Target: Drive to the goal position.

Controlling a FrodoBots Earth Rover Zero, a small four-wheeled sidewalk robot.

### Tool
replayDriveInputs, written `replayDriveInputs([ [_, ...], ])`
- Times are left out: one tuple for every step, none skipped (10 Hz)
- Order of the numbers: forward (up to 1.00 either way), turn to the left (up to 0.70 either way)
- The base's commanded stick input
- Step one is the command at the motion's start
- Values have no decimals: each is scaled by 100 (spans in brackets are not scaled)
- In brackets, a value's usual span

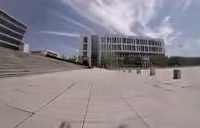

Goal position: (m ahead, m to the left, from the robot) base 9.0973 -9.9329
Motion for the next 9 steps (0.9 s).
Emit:
replayDriveInputs([
  [70, 0],
  [70, 0],
  [70, 0],
  [70, 0],
  [70, 0],
  [70, 0],
  [70, 0],
  [70, 0],
  [70, 0],
])
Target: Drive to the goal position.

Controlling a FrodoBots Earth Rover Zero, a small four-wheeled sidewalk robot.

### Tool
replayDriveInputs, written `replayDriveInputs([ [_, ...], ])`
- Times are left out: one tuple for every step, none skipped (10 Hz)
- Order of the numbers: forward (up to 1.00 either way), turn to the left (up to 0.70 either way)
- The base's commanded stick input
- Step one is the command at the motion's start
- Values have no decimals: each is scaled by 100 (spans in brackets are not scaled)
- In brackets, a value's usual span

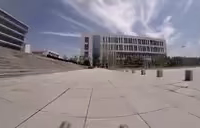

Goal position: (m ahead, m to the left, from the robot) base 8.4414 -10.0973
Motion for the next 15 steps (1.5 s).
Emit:
replayDriveInputs([
  [70, 0],
  [70, 0],
  [70, 0],
  [70, -1],
  [70, -6],
  [70, -23],
  [70, -35],
  [70, -35],
  [70, -11],
  [70, -2],
  [70, 0],
  [70, 0],
  [70, 0],
  [70, 0],
  [70, 0],
])
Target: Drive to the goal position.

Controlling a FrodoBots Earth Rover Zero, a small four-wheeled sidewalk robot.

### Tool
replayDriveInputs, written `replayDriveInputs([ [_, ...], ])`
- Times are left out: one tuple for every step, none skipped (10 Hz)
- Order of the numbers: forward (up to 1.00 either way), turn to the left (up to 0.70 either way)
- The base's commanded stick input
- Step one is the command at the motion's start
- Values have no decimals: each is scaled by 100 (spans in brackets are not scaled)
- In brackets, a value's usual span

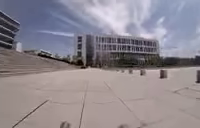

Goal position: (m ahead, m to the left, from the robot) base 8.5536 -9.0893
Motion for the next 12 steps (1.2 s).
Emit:
replayDriveInputs([
  [70, 0],
  [70, 0],
  [70, 0],
  [70, 0],
  [70, 0],
  [70, 0],
  [70, 0],
  [70, 0],
  [70, 0],
  [70, 0],
  [70, 0],
  [70, 0],
])
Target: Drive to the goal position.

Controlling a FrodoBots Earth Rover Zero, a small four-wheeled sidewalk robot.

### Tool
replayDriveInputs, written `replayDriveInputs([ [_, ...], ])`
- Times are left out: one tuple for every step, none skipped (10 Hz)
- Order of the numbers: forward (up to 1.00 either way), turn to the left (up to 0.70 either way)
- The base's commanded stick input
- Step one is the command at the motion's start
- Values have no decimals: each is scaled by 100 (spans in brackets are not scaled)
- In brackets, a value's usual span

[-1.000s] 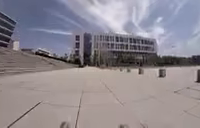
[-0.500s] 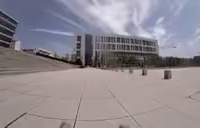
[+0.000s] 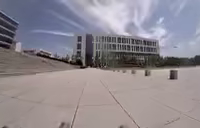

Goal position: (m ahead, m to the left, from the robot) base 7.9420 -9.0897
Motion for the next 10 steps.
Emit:
replayDriveInputs([
  [70, 0],
  [70, 0],
  [70, 0],
  [70, 0],
  [70, 0],
  [70, 0],
  [70, 0],
  [70, 0],
  [70, 0],
  [70, 0],
])
